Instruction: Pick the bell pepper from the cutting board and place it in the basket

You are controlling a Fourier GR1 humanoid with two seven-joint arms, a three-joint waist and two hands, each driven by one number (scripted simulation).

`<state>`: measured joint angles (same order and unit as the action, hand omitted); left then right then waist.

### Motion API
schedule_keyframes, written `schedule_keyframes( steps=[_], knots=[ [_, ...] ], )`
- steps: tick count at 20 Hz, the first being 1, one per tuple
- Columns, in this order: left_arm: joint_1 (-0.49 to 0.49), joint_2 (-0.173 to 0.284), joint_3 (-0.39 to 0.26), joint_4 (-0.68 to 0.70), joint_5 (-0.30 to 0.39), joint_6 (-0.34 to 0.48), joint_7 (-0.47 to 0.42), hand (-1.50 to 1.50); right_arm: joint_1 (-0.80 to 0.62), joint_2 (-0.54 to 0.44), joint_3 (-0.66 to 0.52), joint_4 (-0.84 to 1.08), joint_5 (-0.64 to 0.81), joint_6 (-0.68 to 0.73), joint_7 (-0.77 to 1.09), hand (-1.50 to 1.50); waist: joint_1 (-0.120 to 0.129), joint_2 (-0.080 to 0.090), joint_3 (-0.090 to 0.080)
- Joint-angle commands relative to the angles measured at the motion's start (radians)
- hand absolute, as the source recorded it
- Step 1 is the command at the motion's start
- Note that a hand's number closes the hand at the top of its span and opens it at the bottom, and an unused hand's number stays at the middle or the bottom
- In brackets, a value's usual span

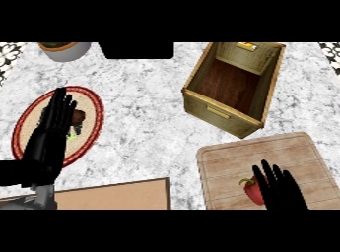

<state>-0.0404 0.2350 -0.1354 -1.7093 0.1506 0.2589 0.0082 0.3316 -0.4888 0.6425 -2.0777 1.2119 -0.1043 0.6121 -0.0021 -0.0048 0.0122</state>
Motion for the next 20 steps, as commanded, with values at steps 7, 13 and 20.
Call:
schedule_keyframes(
  steps=[7,13,20],
  knots=[
    [0.037,-0.030,0.024,0.056,0.022,-0.037,-0.047,0.00,-0.032,0.042,-0.056,0.061,-0.047,0.061,-0.035,-1.50,0.000,0.004,-0.012],
    [-0.008,-0.045,0.025,0.128,0.003,-0.027,-0.067,0.00,-0.114,0.059,-0.132,0.144,-0.104,0.078,-0.099,-1.50,0.000,0.006,-0.012],
    [0.043,-0.040,0.004,0.003,0.006,-0.026,0.012,0.00,-0.100,0.103,-0.137,0.241,-0.071,0.007,-0.140,-1.50,0.003,0.004,-0.012]
  ],
)
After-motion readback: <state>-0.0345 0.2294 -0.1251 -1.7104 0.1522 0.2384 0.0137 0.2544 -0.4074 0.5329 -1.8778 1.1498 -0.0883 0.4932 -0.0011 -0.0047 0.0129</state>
